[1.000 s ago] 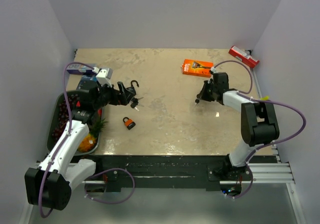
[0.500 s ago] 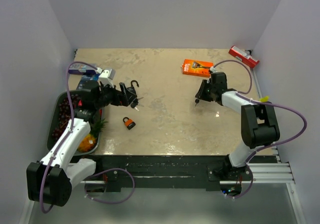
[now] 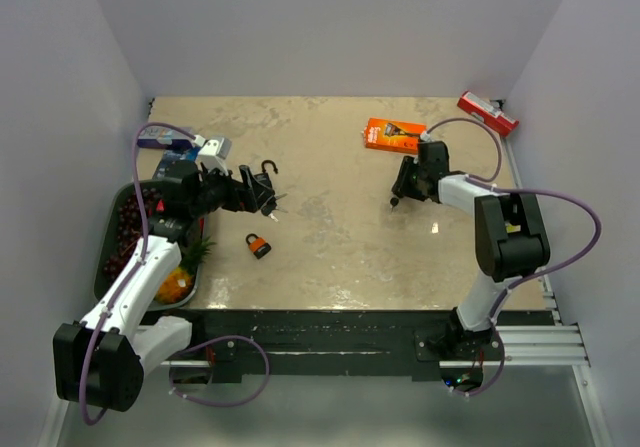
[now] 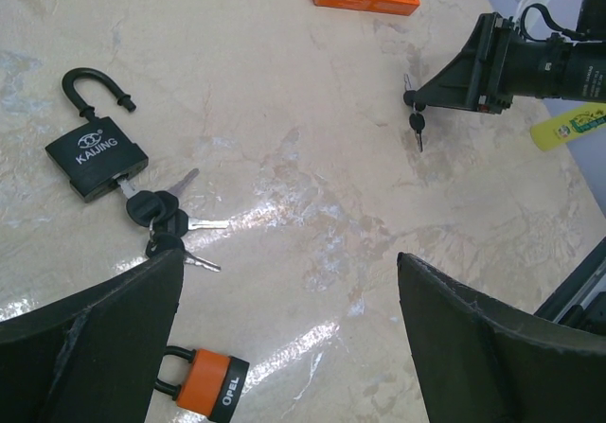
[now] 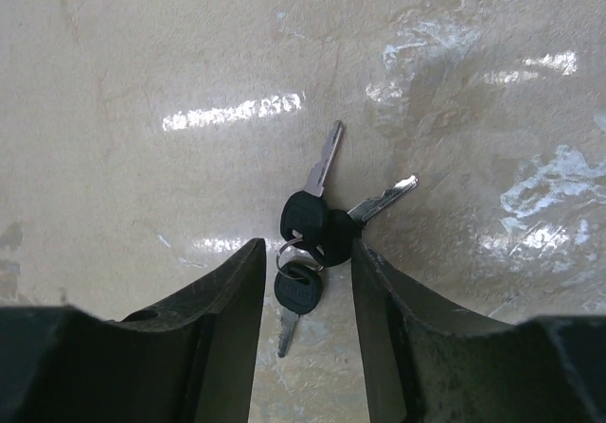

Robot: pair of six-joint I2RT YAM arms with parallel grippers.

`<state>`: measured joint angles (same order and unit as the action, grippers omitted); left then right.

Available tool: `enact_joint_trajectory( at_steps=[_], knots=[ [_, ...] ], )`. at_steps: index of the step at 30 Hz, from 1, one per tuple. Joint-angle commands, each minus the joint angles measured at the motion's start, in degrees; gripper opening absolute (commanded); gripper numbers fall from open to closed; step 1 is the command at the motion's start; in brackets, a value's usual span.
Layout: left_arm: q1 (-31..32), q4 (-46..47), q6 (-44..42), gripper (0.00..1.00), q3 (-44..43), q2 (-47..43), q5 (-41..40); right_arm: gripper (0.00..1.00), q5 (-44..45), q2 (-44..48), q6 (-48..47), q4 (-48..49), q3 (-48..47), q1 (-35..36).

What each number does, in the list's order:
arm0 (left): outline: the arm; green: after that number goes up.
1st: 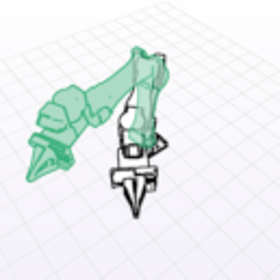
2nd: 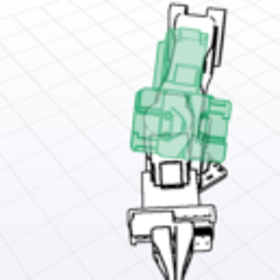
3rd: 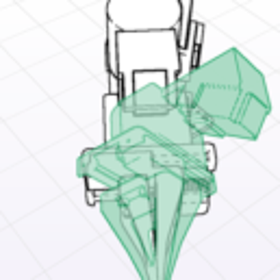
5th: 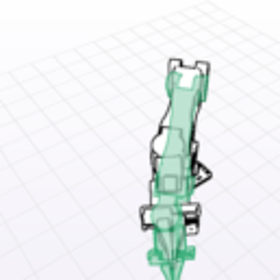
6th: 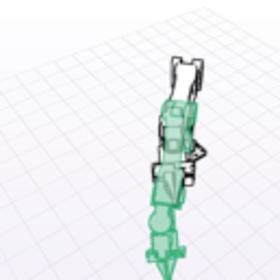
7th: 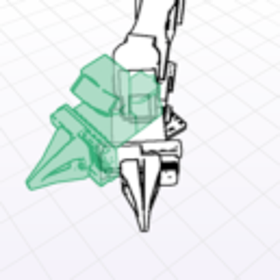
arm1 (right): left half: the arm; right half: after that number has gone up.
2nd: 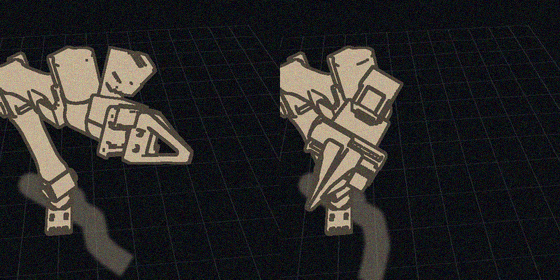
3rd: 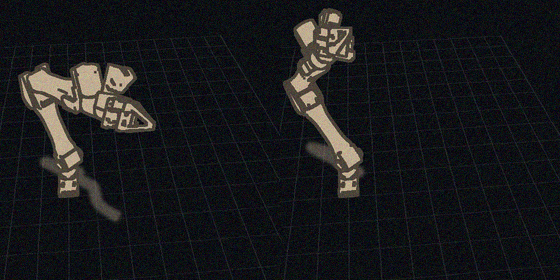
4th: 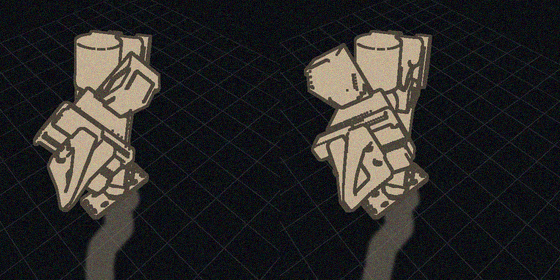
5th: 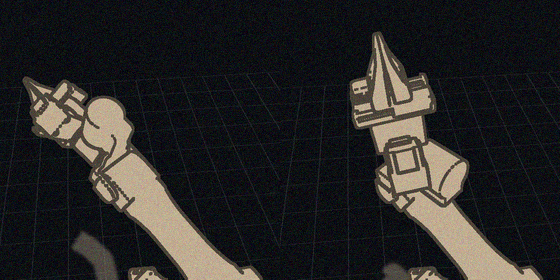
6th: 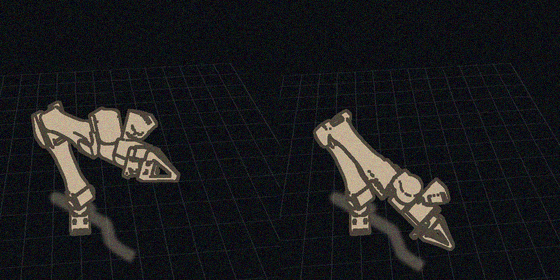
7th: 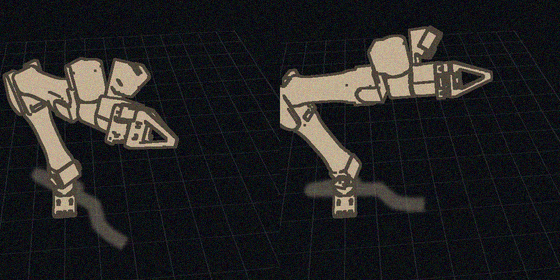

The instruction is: Unlock with the key

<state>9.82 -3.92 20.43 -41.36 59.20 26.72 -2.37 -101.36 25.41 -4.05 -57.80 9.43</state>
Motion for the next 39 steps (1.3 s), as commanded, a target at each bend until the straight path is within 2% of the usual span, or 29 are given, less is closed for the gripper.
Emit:
enact_joint_trajectory(
  at_steps=[1, 9, 21, 27, 39],
  knots=[
    [-0.3, 2.6, 0.3, 0.98, -0.1, -0.1, 1.0, 0.45, 1.1, -1.0, -0.5, 1.3, -2.9, 0.0],
    [-0.3, 2.5, 0.3, 0.98, 0.0, -0.1, 0.8, 0.45, 1.1, -2.3, -1.9, 2.7, -3.4, -0.1],
    [-0.3, 2.5, 0.5, 0.98, 0.0, 0.3, 0.8, 0.44, 1.5, 0.6, -2.4, 3.3, -3.0, 0.1],
    [-0.3, 2.5, 0.4, 0.98, 0.0, 0.4, 0.8, 0.41, 0.4, -0.9, -2.6, 3.8, -3.3, 0.0],
    [-0.3, 2.5, 0.4, 0.98, -0.1, 0.6, 0.9, 0.41, -0.4, -4.4, -1.4, 4.2, -5.0, 0.1]
  ],
)
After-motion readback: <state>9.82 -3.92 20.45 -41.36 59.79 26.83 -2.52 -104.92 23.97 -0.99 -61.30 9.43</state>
